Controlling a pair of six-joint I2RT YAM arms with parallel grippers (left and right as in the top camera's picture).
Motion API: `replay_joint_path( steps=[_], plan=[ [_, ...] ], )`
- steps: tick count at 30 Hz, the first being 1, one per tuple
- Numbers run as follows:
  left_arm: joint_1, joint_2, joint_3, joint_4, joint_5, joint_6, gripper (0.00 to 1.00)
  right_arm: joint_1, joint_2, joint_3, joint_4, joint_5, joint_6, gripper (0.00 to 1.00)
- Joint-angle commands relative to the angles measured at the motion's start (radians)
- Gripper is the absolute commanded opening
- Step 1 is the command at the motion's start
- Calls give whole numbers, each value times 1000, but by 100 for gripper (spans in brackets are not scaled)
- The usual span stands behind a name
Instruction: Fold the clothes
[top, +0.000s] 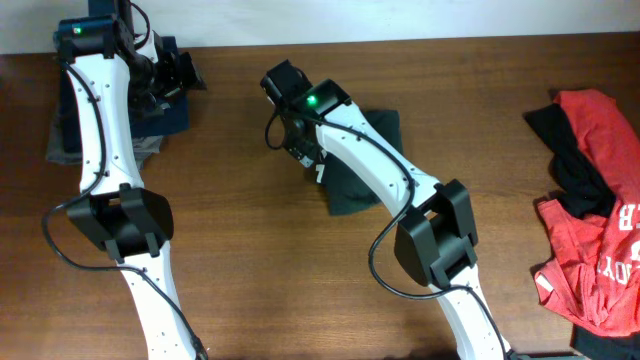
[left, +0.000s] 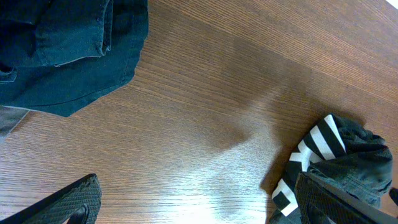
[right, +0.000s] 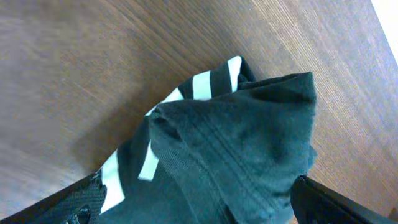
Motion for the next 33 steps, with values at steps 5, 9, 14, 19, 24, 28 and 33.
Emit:
replay_joint_path(
  steps=[5, 9, 14, 19, 24, 28, 33],
  plan=[
    [2, -29, 6, -5, -7, 5, 99, 7, 15, -86, 75, 87, 27, 100],
    [2, -29, 6, -5, -7, 5, 99, 7, 15, -122, 113, 116, 35, 100],
    [2, -29, 6, -6, -8, 28, 99, 7, 15, -151, 142, 199, 66, 96],
    [2, -29, 6, -8, -7, 28, 99, -11, 15, -151, 156, 218, 70, 88],
    [2, -29, 6, -13, -7, 28, 99, -59, 15, -151, 156, 206, 92, 80],
    [2, -29, 6, -12, -7, 28, 99, -100, 15, -151, 154, 180, 92, 78],
    [2, -29, 6, -11, -8, 28, 99, -145, 15, -151, 164, 172, 111, 45]
  ],
)
